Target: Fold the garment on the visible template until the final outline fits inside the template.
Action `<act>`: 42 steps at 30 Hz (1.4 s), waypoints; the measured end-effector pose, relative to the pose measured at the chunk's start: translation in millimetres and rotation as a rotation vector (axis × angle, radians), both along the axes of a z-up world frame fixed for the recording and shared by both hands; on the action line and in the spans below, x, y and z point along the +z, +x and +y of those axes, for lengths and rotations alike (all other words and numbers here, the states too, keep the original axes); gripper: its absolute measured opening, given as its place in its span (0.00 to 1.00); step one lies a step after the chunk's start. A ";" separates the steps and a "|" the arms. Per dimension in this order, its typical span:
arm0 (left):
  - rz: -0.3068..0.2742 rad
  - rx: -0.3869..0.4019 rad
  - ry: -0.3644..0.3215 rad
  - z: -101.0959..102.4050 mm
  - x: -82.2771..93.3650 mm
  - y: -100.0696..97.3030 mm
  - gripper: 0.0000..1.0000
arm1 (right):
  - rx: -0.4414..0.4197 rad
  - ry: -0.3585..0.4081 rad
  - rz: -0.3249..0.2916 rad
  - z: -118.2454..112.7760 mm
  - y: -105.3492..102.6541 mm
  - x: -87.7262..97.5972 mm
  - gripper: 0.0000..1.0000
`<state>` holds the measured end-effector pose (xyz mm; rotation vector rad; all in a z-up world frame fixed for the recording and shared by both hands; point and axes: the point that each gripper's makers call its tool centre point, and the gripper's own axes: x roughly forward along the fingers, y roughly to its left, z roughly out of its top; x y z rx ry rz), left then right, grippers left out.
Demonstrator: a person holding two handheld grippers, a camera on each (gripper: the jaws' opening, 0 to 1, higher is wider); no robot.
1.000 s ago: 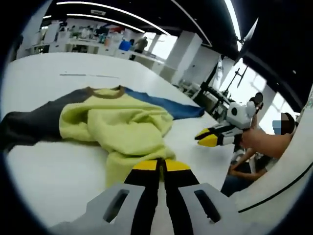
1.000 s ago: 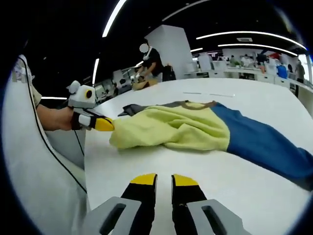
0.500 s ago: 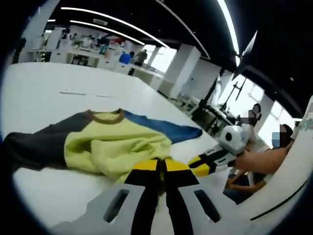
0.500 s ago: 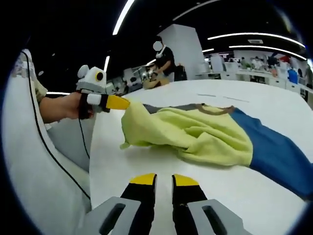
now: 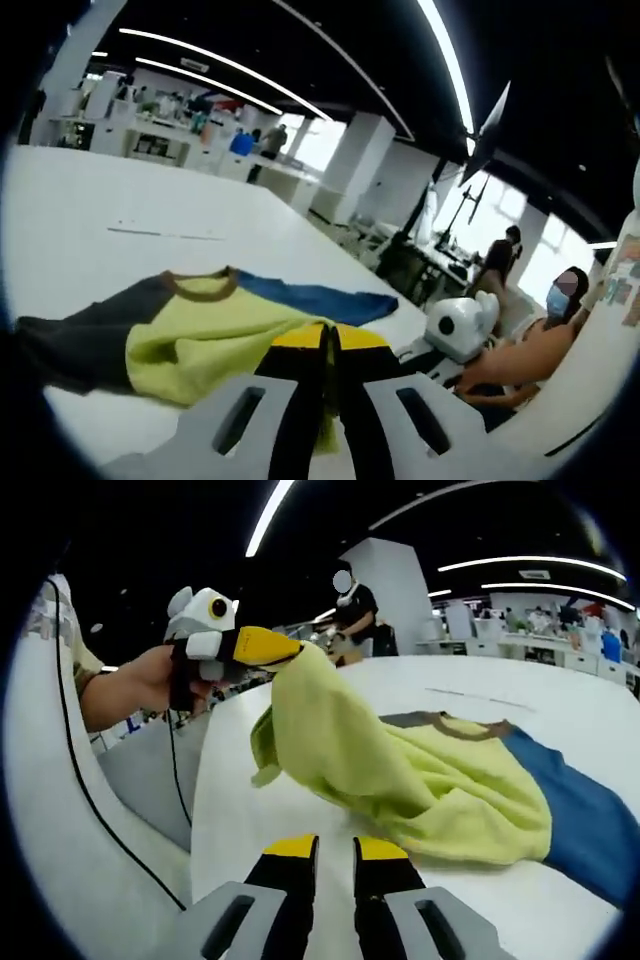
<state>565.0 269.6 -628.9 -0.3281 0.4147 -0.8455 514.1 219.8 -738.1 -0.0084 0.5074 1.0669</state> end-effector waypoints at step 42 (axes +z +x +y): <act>-0.048 0.125 0.014 35.9 8.6 26.0 0.00 | 0.056 -0.171 -0.175 61.9 12.1 -26.2 0.07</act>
